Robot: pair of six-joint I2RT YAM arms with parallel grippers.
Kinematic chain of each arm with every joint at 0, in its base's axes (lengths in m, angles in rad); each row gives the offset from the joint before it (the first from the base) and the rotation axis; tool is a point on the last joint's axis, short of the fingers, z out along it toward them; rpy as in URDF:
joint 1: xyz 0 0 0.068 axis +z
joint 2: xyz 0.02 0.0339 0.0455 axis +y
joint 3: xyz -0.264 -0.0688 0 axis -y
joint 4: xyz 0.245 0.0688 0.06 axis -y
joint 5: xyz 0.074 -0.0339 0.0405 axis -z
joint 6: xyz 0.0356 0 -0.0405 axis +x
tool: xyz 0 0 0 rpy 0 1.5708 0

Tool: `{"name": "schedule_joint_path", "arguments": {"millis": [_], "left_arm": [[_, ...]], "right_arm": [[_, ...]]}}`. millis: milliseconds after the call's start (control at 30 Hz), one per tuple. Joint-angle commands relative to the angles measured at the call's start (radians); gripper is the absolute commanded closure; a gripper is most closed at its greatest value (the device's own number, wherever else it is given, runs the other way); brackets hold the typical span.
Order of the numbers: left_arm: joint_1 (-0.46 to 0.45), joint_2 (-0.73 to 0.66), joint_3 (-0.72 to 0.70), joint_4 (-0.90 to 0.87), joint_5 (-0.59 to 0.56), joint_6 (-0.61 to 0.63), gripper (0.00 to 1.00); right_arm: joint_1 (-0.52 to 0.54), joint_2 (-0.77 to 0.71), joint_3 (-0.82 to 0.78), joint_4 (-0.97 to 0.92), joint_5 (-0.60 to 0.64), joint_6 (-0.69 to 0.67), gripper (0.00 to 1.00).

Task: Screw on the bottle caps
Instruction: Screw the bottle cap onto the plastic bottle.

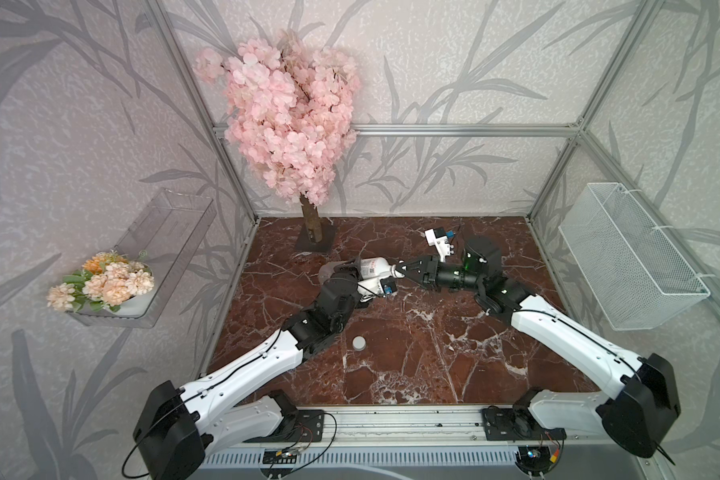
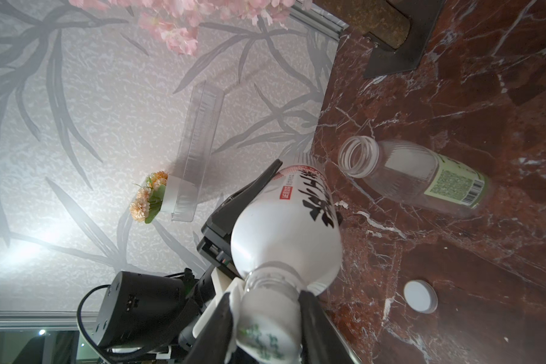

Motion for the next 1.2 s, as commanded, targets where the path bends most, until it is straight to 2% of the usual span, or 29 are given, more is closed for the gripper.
{"name": "schedule_joint_path", "arguments": {"millis": [0,167,467,600,1000,1167], "left_arm": [[-0.095,-0.003,0.140,0.422,0.374,0.077,0.29],[-0.106,0.006,0.150,0.454,0.393,0.119,0.29],[-0.141,-0.017,0.138,0.482,0.412,0.142,0.30],[-0.159,-0.025,0.129,0.452,0.406,0.155,0.30],[-0.185,0.024,0.100,0.416,0.319,0.394,0.33],[-0.185,0.050,0.091,0.419,0.284,0.488,0.34]], "right_arm": [[0.069,0.116,-0.061,0.167,-0.074,0.181,0.75],[0.069,0.142,-0.101,0.344,-0.067,0.314,0.75],[0.069,0.182,-0.131,0.562,-0.068,0.458,0.75],[0.075,0.174,-0.100,0.516,-0.083,0.438,0.75],[0.109,0.141,-0.032,0.356,-0.106,0.425,0.76],[0.121,0.145,-0.014,0.337,-0.123,0.470,0.77]]}}
